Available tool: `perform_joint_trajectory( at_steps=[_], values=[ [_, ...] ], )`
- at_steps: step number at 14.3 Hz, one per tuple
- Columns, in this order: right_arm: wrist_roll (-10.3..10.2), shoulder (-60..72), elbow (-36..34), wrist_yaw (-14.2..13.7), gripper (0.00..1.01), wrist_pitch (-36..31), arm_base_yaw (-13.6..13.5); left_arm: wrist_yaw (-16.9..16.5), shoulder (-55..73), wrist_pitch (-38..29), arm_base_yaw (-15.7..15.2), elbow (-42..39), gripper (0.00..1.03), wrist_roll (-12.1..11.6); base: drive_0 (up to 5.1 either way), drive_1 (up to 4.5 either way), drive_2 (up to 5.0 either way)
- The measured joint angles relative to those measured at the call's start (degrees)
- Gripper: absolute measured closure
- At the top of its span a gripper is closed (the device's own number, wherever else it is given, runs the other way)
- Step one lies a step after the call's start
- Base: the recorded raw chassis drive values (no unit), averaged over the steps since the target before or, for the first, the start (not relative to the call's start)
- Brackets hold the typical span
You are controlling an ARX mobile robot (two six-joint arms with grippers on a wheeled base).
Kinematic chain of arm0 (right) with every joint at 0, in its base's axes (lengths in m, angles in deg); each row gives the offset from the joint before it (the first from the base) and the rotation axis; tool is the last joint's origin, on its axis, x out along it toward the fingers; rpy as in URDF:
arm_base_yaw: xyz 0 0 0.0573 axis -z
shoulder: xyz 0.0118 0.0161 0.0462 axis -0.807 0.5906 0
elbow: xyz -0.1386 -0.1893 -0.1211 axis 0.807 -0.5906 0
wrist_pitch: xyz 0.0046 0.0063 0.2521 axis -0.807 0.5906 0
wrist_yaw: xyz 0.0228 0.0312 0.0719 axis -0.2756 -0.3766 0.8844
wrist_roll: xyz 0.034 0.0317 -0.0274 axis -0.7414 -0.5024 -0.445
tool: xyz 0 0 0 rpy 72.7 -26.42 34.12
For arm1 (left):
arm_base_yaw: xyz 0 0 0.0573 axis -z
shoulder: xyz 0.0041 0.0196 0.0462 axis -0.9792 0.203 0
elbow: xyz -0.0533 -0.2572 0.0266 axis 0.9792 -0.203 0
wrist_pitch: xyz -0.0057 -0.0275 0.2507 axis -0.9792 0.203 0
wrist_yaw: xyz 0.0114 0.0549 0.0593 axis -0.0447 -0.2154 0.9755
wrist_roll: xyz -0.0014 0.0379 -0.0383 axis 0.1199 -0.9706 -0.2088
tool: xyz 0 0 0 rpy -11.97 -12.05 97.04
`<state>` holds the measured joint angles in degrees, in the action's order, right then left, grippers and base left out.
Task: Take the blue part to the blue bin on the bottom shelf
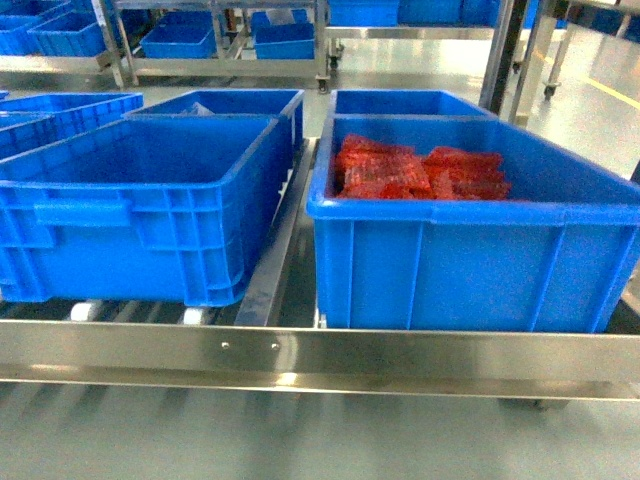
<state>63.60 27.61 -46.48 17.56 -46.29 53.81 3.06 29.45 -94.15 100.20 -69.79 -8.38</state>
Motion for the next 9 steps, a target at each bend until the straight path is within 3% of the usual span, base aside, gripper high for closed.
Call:
perform_joint_trajectory(
  at_steps=[9],
  values=[
    [0.04,0.0,0.0,0.02,0.03,-0.02,0.0,0.02,-0.02,0.15,0.0,0.0,0.59,-0.02,0.0,0.0,0.0]
  ],
)
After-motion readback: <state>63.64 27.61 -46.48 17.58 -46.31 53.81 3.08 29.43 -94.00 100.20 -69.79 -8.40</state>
